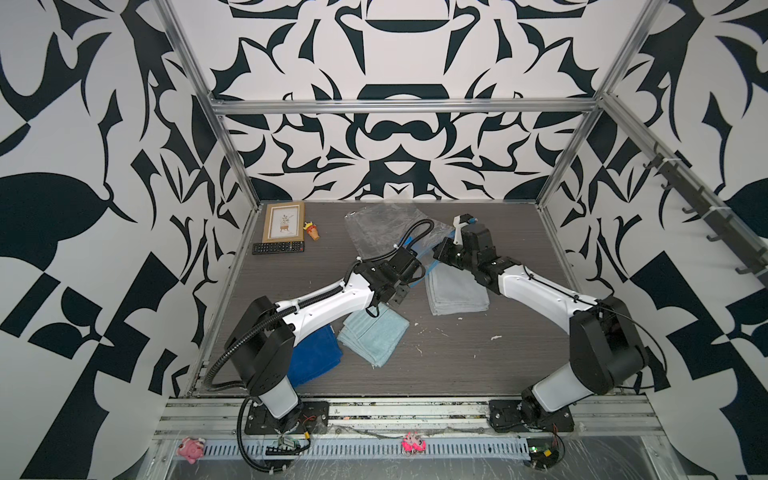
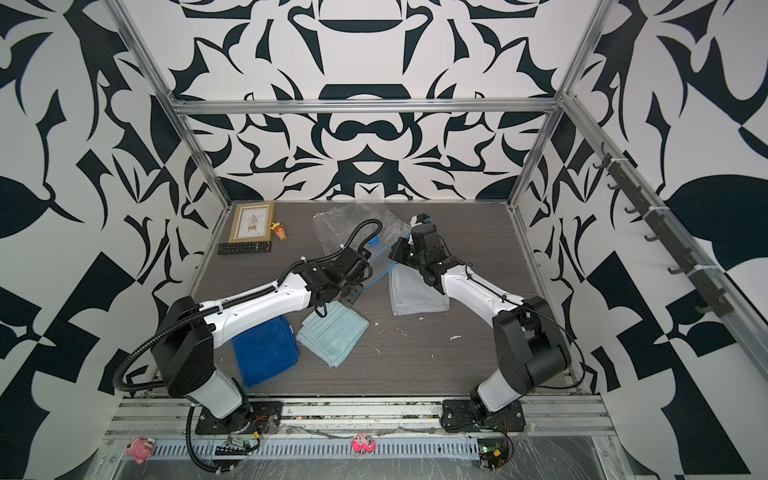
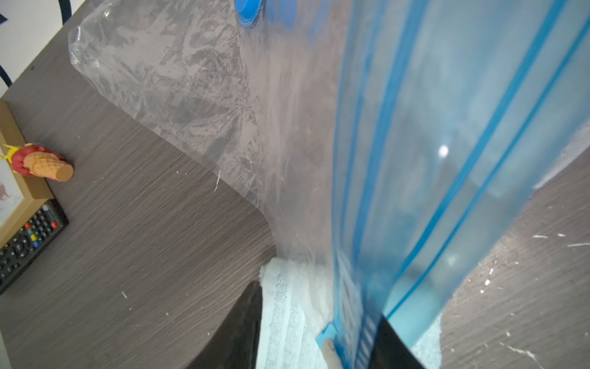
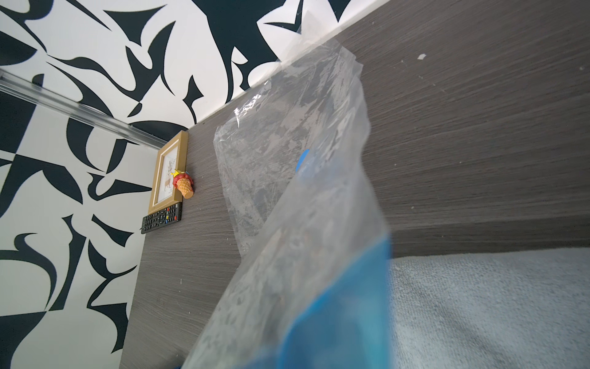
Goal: Place the folded towel into the vacuum bag
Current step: Adjust the vacuum bag at the center of the board.
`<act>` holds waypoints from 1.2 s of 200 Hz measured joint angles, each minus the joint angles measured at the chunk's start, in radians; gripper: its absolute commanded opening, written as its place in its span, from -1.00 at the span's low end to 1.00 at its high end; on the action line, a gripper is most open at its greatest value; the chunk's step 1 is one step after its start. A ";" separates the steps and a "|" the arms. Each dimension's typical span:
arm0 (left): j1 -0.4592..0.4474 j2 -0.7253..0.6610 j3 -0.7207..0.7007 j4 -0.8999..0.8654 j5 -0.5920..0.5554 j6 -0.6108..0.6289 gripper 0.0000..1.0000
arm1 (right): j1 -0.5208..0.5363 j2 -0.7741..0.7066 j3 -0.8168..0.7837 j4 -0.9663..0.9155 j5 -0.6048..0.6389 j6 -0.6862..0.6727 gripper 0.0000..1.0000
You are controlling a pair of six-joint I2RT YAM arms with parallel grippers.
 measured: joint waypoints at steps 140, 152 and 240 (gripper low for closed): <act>-0.011 0.042 0.080 -0.022 -0.084 -0.017 -1.00 | -0.002 0.054 0.011 0.005 -0.056 0.002 -1.00; -0.018 0.034 0.080 -0.016 -0.107 -0.017 -1.00 | 0.000 0.075 0.014 0.003 -0.061 0.001 -1.00; -0.074 -0.064 -0.005 0.088 -0.287 -0.009 -1.00 | 0.012 0.100 0.066 -0.020 -0.064 -0.005 -0.25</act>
